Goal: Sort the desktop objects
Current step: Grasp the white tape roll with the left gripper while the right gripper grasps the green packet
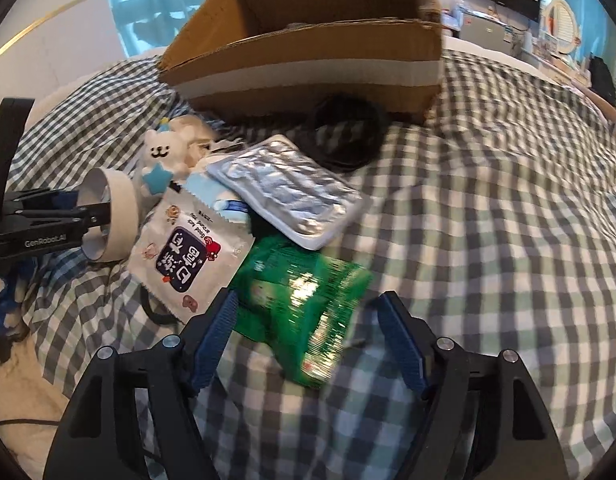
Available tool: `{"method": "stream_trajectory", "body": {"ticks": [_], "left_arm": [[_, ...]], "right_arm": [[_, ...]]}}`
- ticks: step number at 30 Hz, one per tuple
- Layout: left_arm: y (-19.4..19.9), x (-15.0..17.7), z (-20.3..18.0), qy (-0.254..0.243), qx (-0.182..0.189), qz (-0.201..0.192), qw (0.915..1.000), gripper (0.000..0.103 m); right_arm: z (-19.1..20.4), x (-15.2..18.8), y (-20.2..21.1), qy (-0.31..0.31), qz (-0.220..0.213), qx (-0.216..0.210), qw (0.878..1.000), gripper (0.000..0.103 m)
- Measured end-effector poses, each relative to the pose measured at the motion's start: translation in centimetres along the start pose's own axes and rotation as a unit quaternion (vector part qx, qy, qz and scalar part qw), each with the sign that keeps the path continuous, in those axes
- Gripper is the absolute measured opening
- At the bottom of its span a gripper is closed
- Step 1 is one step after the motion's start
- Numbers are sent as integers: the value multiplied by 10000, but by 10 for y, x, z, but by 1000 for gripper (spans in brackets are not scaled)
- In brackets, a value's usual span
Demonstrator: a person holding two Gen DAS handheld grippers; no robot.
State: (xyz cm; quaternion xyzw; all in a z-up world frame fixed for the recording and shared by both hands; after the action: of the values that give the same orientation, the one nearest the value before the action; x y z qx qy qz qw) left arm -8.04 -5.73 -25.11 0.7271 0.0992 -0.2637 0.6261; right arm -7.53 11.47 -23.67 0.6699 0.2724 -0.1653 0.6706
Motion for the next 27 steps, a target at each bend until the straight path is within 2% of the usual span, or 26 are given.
{"method": "stream_trajectory", "body": {"ticks": [4, 6, 8, 11, 17, 27], "left_arm": [[0, -3, -3, -86, -25, -66, 9999, 37], [0, -5, -2, -46, 35, -114, 9999, 29], [1, -6, -2, -42, 88, -145, 9998, 21], [3, -7, -4, -50, 105, -177, 9998, 14], [8, -7, -7, -66, 210, -228, 9995, 6], [26, -10, -16, -95, 306, -504, 9982, 6]], "right_arm": [[3, -3, -9, -70, 72, -113, 9999, 72], [3, -4, -9, -145, 73, -159, 9997, 69], [5, -5, -8, -188, 69, -238, 9995, 48], [6, -6, -5, -242, 13, -255, 9994, 40], [2, -7, 4, -345, -96, -261, 9990, 34], [-6, -14, 31, -419, -504, -92, 9978, 32]]}}
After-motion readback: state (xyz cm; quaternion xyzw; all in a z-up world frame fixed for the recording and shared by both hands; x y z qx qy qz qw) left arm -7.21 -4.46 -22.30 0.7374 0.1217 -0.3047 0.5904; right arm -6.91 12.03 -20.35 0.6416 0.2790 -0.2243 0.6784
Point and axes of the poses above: each gripper's, at about its wrist camera, not at the fingertips, and y roughly against the way its jaws point, z to its left, x to its underside, the point moved 7 cm from there along -y, roughly the way its jaws point, and after that the axes turned 10 degrees about x, right-handed, at the moved point
